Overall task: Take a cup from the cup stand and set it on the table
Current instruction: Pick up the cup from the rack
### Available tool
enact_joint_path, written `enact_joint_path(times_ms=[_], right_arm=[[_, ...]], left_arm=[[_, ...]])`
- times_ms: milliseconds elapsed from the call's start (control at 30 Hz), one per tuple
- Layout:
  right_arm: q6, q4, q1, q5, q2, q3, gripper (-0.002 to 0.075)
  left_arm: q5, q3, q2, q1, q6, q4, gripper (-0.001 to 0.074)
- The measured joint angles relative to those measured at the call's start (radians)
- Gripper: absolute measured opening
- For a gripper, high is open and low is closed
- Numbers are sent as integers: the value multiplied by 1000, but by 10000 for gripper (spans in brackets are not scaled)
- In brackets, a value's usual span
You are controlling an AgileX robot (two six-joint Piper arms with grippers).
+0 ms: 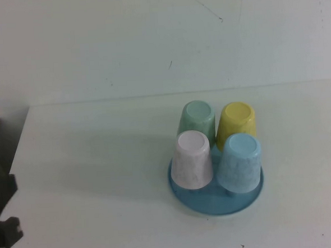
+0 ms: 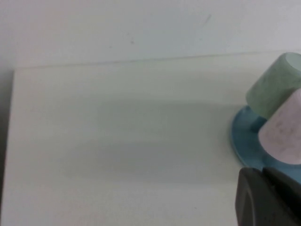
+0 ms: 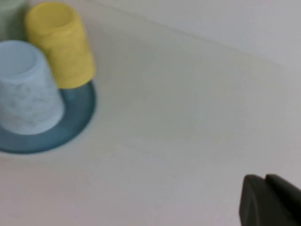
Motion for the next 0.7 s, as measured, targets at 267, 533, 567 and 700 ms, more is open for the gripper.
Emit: enact_joint_path(times_ms=[267,533,567,700], right_arm=[[-551,520,24,97,288,-53,-3],[-703,541,266,64,532,-154,-3],[-705,516,291,62,557,-176,-3],[-679,418,380,73,647,-289,5]], left_arm=[[61,-23,239,0,353,-332,-3],[105,-28,402,-16,605,-540,-3],[96,-28,415,-33,620,-545,-3],[47,-30,444,-159,640,-550,-3]])
